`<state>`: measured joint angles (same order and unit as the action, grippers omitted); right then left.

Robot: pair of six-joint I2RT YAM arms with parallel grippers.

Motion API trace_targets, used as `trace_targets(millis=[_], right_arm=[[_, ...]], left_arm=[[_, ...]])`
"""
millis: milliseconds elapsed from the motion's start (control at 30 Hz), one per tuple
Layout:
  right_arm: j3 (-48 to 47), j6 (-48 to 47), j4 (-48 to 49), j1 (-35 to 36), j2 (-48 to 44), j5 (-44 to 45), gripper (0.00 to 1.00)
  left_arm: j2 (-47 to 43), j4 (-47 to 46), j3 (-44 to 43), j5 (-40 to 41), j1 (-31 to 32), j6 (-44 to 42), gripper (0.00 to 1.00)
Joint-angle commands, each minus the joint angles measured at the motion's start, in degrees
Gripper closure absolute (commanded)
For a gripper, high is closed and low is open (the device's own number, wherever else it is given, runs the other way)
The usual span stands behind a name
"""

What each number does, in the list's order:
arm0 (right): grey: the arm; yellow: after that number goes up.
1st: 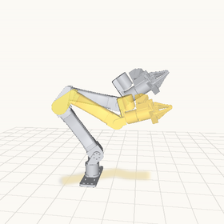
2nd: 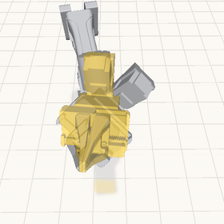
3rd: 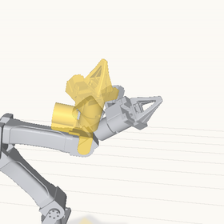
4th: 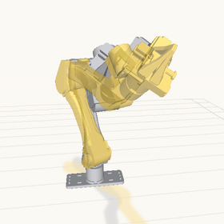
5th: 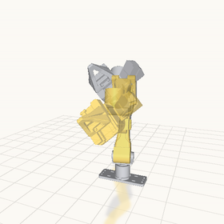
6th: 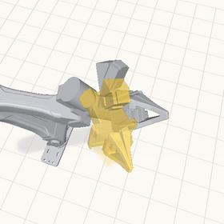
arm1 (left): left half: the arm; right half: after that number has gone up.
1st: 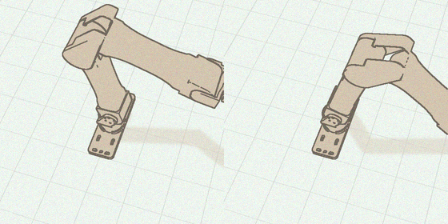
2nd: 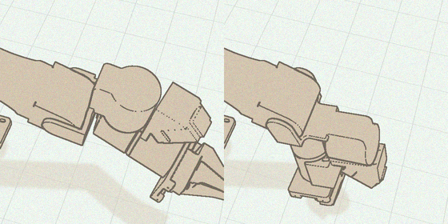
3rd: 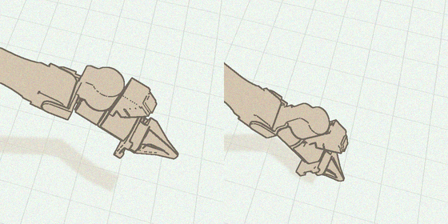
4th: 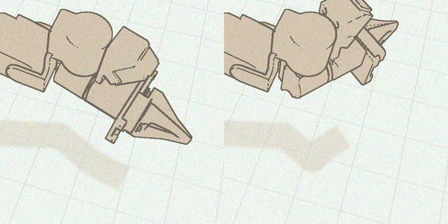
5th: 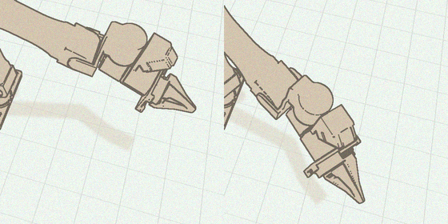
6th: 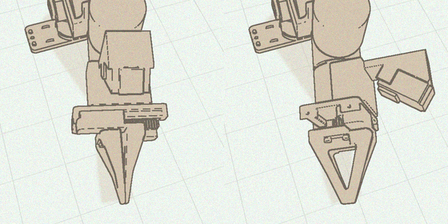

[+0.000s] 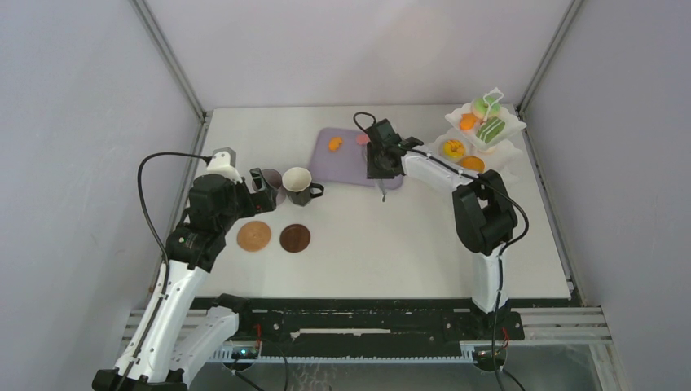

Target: Serve the afternoon tea

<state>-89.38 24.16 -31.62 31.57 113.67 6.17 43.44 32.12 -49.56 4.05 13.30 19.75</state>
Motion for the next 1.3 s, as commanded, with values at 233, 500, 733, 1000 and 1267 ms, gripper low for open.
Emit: trace_targets(millis=[233, 500, 733, 1000, 1267], right_arm=[[-10.50, -2.56, -2.43, 0.41, 5.48, 3.58, 0.55], [-14.17, -2.82, -3.66, 0.69, 8.13, 4.93, 0.53], [-19.31, -3.41, -5.50, 0.48, 11.79, 6.04, 0.53], [-20.83, -3.80, -5.16, 0.16, 13.38, 6.29, 0.50], [-22.94, -4.28, -5.44, 0.07, 14.91, 6.04, 0.49]], left_arm=[[-0.29, -1.59, -0.25, 0.82, -0.38, -0.21, 0.01], [-1.26, -1.58, -0.08, 3.58, -0.50, -1.02, 0.00], [-2.20, -1.72, -0.07, 5.65, -0.63, -1.81, 0.00], [-1.87, -1.73, -0.12, 6.66, -0.70, -2.34, 0.01], [-1.39, -1.92, 0.03, 6.59, -0.65, -2.34, 0.00]])
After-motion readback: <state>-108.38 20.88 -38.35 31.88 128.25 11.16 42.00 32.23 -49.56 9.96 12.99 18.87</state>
